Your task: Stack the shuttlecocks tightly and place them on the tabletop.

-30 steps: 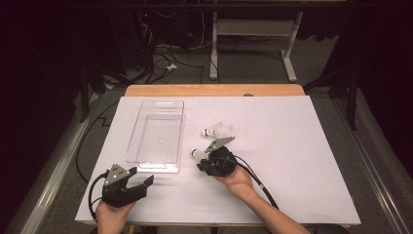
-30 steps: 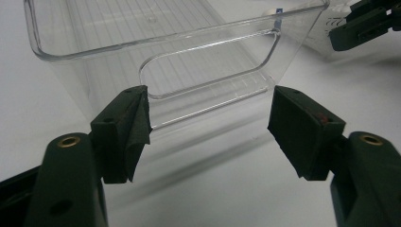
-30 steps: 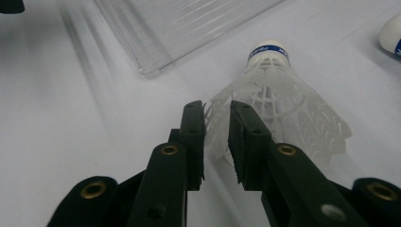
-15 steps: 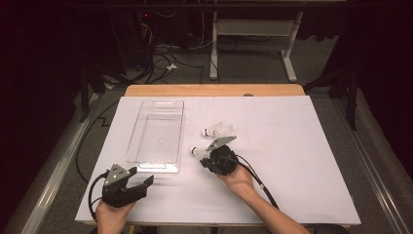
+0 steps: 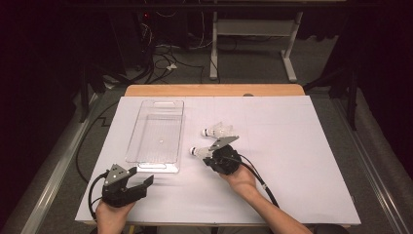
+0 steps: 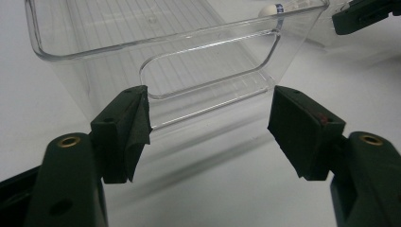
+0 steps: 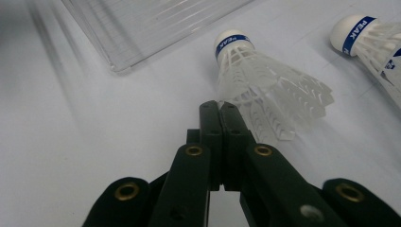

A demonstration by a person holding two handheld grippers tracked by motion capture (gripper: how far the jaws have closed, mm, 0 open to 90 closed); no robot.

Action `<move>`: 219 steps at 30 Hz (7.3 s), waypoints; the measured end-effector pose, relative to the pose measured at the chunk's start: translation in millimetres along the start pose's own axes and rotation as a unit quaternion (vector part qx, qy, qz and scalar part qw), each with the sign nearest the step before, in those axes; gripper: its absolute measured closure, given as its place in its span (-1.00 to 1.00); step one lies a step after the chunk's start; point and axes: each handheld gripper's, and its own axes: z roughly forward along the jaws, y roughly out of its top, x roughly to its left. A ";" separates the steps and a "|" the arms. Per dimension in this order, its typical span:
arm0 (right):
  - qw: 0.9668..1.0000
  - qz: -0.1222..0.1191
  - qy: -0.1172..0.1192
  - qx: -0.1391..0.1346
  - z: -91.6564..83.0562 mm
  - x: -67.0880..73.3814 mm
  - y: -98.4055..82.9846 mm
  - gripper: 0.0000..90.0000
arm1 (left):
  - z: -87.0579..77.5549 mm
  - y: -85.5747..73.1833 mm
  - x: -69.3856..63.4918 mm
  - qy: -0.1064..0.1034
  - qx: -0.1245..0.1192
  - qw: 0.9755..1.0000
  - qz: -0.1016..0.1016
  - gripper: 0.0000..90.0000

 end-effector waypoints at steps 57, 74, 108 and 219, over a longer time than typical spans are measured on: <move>1.000 -0.012 -0.023 0.009 -47.9 -17.1 -18.8 1.00 | -0.5 -0.1 0.9 0.001 -0.003 1.000 -0.004 -0.31; 0.999 -0.005 -0.030 0.013 -59.4 -25.9 -28.9 1.00 | -1.3 -0.2 2.2 0.001 -0.002 1.000 -0.004 -0.31; 0.998 0.017 -0.055 0.022 -83.4 -47.5 -44.6 1.00 | -1.1 -0.2 2.2 0.002 -0.002 1.000 -0.005 -0.31; 0.996 0.010 -0.052 0.065 -40.6 -89.6 8.9 1.00 | -1.4 -0.1 2.2 0.002 -0.002 1.000 -0.003 -0.30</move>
